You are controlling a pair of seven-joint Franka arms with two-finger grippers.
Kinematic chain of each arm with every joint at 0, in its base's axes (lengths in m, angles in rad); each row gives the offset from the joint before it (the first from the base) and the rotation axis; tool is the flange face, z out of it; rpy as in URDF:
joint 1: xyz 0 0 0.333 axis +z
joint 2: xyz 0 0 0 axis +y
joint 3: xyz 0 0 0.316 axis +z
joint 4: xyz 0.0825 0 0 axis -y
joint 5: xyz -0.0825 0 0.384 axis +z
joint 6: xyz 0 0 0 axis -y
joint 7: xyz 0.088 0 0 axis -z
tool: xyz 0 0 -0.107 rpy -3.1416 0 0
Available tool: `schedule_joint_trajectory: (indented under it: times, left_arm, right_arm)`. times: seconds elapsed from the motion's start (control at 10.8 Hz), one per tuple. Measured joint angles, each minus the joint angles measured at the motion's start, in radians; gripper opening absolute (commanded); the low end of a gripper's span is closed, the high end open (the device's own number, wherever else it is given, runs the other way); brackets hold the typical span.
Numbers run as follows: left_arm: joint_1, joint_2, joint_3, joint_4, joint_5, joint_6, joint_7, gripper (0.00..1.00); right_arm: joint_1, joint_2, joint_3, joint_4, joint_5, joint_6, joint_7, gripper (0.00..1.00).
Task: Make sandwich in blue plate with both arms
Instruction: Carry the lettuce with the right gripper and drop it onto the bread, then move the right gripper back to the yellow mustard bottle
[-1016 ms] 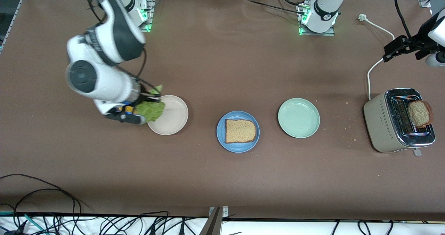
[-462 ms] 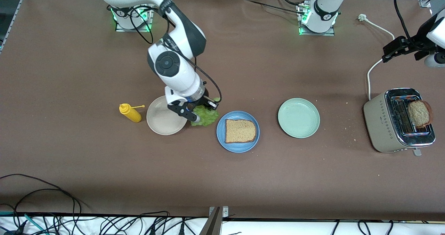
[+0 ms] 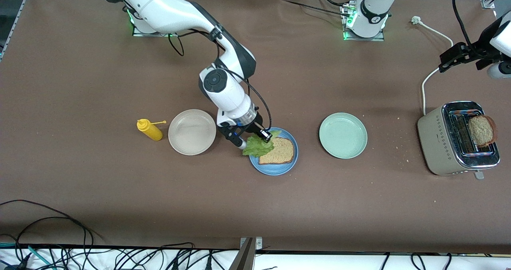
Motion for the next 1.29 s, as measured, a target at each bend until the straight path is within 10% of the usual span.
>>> schedule_joint_trajectory:
  times: [0.18,0.65,1.29]
  left_arm:
    - [0.000,0.000,0.000,0.000,0.000,0.000,0.000,1.00]
    - [0.000,0.000,0.000,0.001,0.000,0.000,0.000,1.00]
    - [0.001,0.001,0.000,0.001,0.000,0.000,0.000,1.00]
  right_arm:
    - [0.016,0.064,0.000,0.010,0.000,0.078,0.007,1.00]
    - [0.023,0.074,0.000,0.052,-0.002,0.033,0.013,1.00]
    - [-0.008,-0.149,-0.044,0.080,-0.149,-0.591,-0.199,1.00]
